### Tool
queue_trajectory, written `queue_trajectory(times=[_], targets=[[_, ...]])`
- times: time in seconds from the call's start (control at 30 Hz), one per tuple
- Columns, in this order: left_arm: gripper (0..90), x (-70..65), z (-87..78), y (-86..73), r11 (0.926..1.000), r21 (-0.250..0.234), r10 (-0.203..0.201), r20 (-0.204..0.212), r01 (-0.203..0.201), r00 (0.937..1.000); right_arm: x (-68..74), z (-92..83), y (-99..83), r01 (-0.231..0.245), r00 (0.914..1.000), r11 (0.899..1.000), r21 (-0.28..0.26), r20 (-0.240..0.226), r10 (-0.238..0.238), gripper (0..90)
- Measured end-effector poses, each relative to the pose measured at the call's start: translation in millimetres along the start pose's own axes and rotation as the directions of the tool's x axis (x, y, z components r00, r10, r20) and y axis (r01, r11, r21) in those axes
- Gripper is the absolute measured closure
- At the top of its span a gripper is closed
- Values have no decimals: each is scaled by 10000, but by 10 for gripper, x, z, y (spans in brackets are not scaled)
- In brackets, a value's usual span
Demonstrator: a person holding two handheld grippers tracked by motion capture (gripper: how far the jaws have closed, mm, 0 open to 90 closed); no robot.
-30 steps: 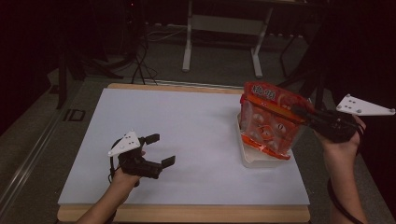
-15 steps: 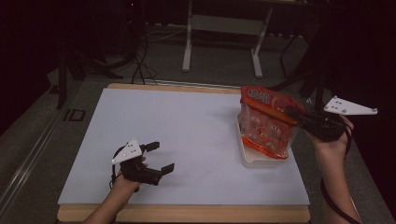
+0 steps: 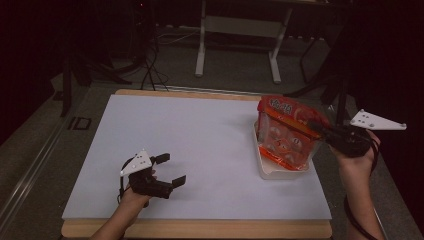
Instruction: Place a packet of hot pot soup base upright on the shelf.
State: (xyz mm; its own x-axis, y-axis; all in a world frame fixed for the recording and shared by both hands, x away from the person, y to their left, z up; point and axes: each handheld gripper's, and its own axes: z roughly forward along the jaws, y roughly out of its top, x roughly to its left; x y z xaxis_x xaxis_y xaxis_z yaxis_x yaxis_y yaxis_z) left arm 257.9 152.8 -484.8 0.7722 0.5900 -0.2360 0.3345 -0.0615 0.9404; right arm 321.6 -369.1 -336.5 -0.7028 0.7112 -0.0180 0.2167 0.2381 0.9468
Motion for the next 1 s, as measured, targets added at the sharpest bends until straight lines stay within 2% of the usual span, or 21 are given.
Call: queue_trajectory(times=[0.23,0.3,0.53,0.67,0.77,0.83,0.87,0.9,0.93,1.0], targets=[[8,7,18,-19,9999,94,-55,-30,55,10000,-4,19,-49,-147,9999,9998,98,-83,148,900],[8,8,23,-22,9999,118,-46,-5,46,10000,-7,45,-77,-85,10000,9996,251,28,84,900],[8,12,28,-31,9999,146,-44,-38,45,10000,-89,125,-321,-714,9973,9963,489,-119,721,900],[9,5,35,-31,9999,124,-71,-6,71,10000,-141,82,-418,-1128,9934,9930,345,-178,1134,900],[9,4,41,-33,9998,164,-63,3,63,10000,-133,62,-429,-1121,9936,9930,362,-123,1126,891],[9,5,41,-34,9999,157,-64,-4,64,10000,-132,61,-425,-1083,9940,9935,355,-131,1088,865],[9,5,43,-33,9998,165,-68,6,68,10000,-131,59,-418,-1174,9930,9927,288,-125,1178,814],[8,5,41,-32,9998,170,-44,-4,44,10000,-117,44,-381,-1294,9913,9916,6,-236,1293,742],[8,6,40,-32,9999,131,-68,9,68,10000,-100,37,-351,-1178,9929,9930,1,-164,1178,740],[8,9,35,-33,9999,140,-67,-13,68,10000,-52,18,-277,-1045,9944,9941,-288,94,1048,653]])
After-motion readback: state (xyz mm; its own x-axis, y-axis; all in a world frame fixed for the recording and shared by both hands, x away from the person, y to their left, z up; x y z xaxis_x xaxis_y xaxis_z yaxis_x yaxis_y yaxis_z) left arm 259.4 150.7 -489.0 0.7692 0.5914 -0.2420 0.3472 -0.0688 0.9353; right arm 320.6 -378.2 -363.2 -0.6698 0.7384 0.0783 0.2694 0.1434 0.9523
